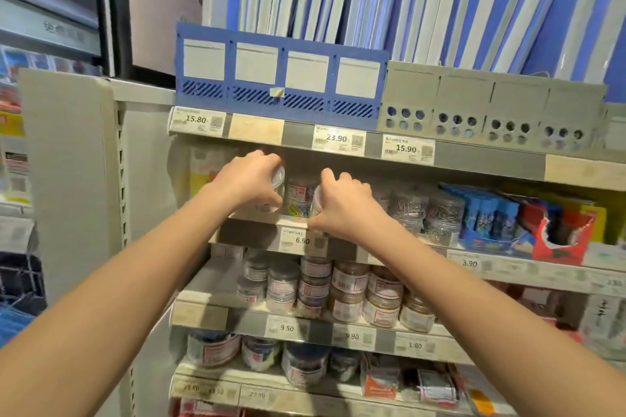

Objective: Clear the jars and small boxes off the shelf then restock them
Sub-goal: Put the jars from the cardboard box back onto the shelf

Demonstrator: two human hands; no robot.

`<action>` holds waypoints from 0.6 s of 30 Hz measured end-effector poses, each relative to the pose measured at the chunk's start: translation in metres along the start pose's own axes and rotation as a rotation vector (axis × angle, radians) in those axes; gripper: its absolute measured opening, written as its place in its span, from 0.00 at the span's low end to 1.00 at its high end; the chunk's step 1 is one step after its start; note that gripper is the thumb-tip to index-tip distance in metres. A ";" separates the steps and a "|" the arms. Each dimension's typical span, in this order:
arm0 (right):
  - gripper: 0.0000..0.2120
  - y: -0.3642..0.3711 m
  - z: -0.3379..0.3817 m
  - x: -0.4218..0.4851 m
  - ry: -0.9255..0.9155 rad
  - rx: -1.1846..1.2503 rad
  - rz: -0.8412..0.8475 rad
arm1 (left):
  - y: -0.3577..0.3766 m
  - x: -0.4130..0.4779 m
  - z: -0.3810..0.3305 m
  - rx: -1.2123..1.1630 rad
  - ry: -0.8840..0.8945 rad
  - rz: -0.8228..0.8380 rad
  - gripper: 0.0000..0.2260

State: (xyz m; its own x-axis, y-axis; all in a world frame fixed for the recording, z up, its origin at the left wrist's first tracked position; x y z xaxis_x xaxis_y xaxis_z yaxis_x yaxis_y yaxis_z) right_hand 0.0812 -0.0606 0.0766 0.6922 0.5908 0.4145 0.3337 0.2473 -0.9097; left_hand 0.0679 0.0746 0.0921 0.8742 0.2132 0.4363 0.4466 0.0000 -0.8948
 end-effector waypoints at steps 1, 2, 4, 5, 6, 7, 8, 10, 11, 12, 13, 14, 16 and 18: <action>0.26 -0.001 0.000 0.000 0.011 0.033 -0.026 | 0.004 0.000 0.002 0.009 -0.001 0.009 0.26; 0.25 -0.001 -0.001 -0.001 0.017 0.055 -0.053 | 0.009 -0.001 0.003 0.016 -0.002 0.021 0.25; 0.27 -0.001 -0.001 -0.004 0.018 0.065 -0.102 | 0.017 -0.001 0.006 0.013 -0.009 0.038 0.22; 0.30 -0.002 -0.001 -0.004 0.016 0.068 -0.123 | 0.019 0.000 0.007 0.011 -0.014 0.044 0.20; 0.34 -0.001 -0.001 -0.005 0.020 0.077 -0.139 | 0.021 0.001 0.007 0.009 -0.017 0.051 0.19; 0.36 -0.001 -0.003 -0.004 0.028 0.090 -0.149 | 0.022 0.002 0.007 0.004 -0.021 0.059 0.19; 0.37 -0.002 -0.004 -0.004 0.041 0.100 -0.156 | 0.023 0.004 0.007 0.002 -0.023 0.066 0.18; 0.31 -0.005 -0.008 -0.003 0.080 0.126 -0.178 | 0.024 0.009 0.008 -0.003 -0.028 0.086 0.19; 0.27 -0.007 -0.011 -0.003 0.104 0.140 -0.188 | 0.025 0.012 0.010 -0.008 -0.029 0.104 0.21; 0.23 -0.009 -0.014 -0.003 0.121 0.146 -0.187 | 0.028 0.015 0.011 -0.012 -0.028 0.124 0.25; 0.22 -0.010 -0.015 -0.003 0.128 0.141 -0.171 | 0.029 0.018 0.012 -0.010 -0.024 0.143 0.29; 0.21 -0.010 -0.016 -0.004 0.132 0.134 -0.148 | 0.031 0.019 0.012 -0.008 -0.018 0.158 0.31; 0.19 -0.009 -0.018 -0.005 0.138 0.139 -0.119 | 0.033 0.021 0.013 -0.012 -0.028 0.178 0.31; 0.19 -0.010 -0.021 -0.005 0.142 0.157 -0.120 | 0.033 0.020 0.015 -0.036 -0.061 0.174 0.27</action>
State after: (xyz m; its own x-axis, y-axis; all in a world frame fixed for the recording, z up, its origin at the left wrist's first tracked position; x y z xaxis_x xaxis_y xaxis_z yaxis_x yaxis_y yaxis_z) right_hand 0.0876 -0.0820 0.0838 0.7400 0.4389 0.5097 0.3232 0.4325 -0.8417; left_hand 0.0969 0.0938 0.0695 0.9262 0.2660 0.2672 0.2967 -0.0769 -0.9519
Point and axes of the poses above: each hand's wrist, its own x-axis towards the middle knuckle, its own y-axis out of the palm, z = x × y, the point moved 10 cm from there along x, towards the middle knuckle, and after that the axes turned 2 degrees about x, right-handed, at the moved point
